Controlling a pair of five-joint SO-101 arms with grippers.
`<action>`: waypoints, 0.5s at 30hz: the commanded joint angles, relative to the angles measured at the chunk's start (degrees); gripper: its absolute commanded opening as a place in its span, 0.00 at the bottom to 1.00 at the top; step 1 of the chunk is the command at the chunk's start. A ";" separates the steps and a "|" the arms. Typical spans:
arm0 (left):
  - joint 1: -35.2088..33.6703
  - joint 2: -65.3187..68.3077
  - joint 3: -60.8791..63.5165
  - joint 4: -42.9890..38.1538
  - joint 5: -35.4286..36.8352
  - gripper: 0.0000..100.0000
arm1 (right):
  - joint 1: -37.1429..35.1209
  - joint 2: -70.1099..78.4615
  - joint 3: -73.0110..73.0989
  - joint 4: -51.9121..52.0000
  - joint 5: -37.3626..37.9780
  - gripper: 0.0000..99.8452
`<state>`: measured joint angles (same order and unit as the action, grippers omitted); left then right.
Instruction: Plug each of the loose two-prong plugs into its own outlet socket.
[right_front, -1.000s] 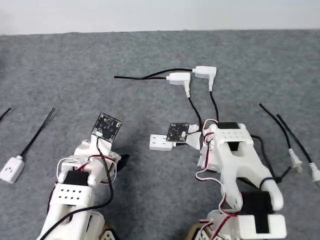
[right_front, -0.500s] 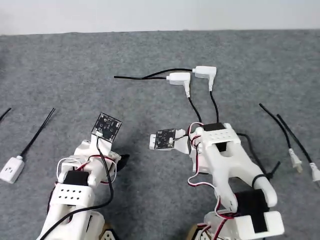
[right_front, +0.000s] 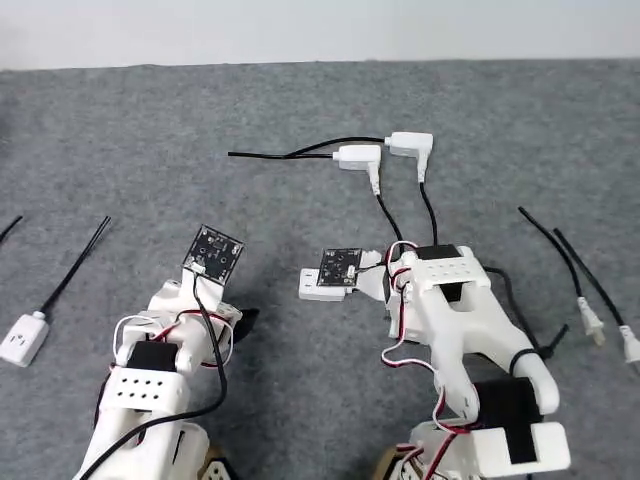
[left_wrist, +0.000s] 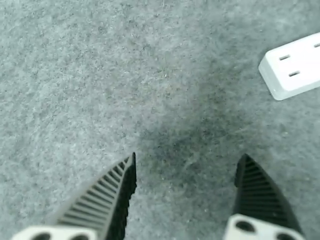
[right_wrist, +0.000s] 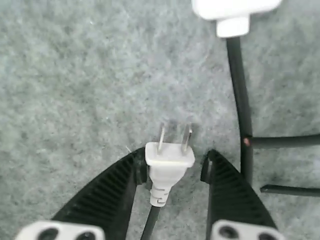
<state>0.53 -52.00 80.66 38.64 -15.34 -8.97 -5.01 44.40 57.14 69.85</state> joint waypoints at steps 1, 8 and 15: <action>0.18 -0.70 -0.22 -0.44 -0.18 0.30 | 1.27 -0.48 -2.20 -0.40 -0.79 0.18; 0.18 -0.70 -0.22 -0.44 -0.26 0.30 | 0.92 0.04 -2.11 -1.01 -3.60 0.17; 0.18 -0.70 -0.22 -0.44 -0.26 0.30 | 1.80 0.04 -1.93 -0.48 -3.60 0.17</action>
<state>0.53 -52.00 80.66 38.64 -15.34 -8.97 -5.01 44.40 56.79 66.95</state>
